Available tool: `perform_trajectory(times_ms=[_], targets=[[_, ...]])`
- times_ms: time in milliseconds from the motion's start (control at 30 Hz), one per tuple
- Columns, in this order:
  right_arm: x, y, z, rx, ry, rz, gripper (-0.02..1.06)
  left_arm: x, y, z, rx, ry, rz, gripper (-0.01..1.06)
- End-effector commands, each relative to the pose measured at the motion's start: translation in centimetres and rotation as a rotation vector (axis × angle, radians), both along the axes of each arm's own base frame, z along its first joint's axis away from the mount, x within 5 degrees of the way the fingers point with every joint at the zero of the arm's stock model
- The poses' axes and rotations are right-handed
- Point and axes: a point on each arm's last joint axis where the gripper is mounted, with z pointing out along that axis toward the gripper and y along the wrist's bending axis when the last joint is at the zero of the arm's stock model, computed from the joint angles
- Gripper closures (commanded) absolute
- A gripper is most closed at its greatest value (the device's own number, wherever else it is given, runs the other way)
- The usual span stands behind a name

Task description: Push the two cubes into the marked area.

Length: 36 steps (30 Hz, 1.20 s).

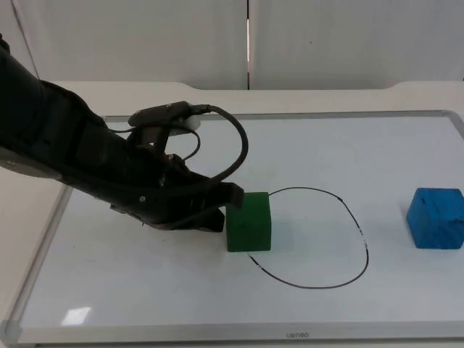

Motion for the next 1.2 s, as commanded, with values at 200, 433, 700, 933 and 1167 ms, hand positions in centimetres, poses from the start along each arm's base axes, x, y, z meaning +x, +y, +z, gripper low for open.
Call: perform_trajectory(times_ms=[200, 433, 700, 933, 1167], targets=[[0.0, 0.0, -0.2, -0.002, -0.001, -0.003, -0.01, 0.7, -0.5, 0.5, -0.012, -0.032, -0.007, 1.05], [0.0, 0.0, -0.2, -0.002, -0.001, -0.003, -0.01, 0.7, -0.7, 0.5, -0.017, -0.031, -0.013, 1.05], [0.0, 0.0, -0.2, -0.002, -0.001, -0.003, -0.01, 0.0, -2.1, 0.6, 0.002, -0.046, -0.064, 1.05], [0.0, 0.0, -0.2, -0.002, -0.001, -0.003, -0.01, 0.0, -2.2, 0.6, -0.008, -0.047, -0.07, 1.05], [0.0, 0.0, -0.2, -0.002, -0.001, -0.003, -0.01, 0.1, -2.7, 1.0, -0.041, -0.054, -0.092, 1.05]])
